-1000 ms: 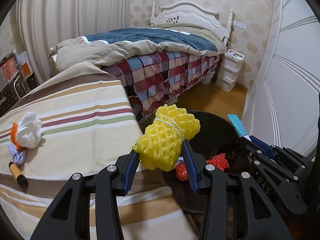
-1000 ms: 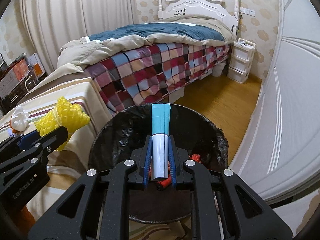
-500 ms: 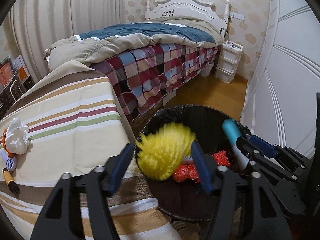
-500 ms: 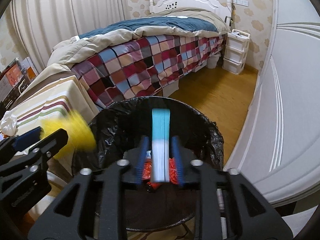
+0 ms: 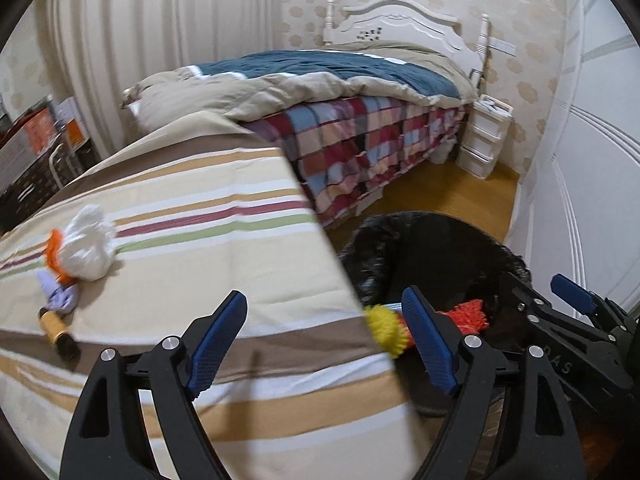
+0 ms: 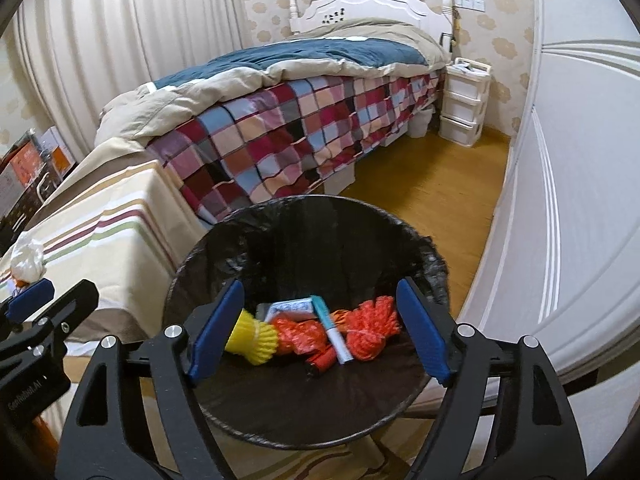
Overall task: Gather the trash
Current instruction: 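Move both open grippers back over the bed, then grasp the amber bottle with the left gripper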
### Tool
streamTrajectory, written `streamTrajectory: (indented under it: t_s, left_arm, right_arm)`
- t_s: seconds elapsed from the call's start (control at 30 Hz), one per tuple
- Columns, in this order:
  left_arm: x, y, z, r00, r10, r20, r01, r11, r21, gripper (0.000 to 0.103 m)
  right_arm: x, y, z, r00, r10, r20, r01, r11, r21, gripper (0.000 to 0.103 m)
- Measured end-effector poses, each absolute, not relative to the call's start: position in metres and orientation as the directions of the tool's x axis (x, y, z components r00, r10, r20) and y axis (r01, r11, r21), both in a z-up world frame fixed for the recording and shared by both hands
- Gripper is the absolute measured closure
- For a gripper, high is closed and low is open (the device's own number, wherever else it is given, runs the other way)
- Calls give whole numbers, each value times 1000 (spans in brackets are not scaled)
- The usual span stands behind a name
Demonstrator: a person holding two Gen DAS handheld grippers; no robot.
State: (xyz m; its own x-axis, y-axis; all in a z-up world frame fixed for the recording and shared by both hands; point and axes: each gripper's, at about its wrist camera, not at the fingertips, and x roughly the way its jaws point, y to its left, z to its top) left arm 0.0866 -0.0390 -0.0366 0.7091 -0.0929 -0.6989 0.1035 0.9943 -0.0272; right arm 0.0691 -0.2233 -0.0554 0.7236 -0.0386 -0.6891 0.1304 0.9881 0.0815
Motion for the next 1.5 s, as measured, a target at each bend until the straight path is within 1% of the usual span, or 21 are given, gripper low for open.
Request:
streamTrajectory:
  t_s: [0.23,0.53,0.73,1.1,1.23,1.37,1.5]
  left_arm:
    - [71,5,-29,726,-10,-688,2,1000,-12,23]
    - [54,56,-32,716,81,-693,-114,993,-3,23]
    - [48,90,-39,692,131,-710,-192,981,-6,23]
    - [75,127,-47,657,182,-732,-263,965,3,23]
    - [83,140,-53,623,169,-764,-278,960,-14,23]
    - [78,151,-54,616,171,-769,-283,959,-14,23]
    - [71,166,-57,606,148,-782,-292,955,-46,23]
  right_arm:
    - [62,-187,-48,727,21,-686,61,994,96,23]
    - [57,-120,-40,715,120,-688,-84,993,86,22]
    - [58,-76,-46,678,173,-715,-175,982,71,22]
    - [68,-44,-53,628,181,-757,-223,974,48,22]
    - [70,-38,-54,621,175,-764,-232,972,35,22]
    - [69,-35,-56,619,170,-767,-237,971,24,22]
    - [69,-34,-56,619,169,-767,-238,971,21,22]
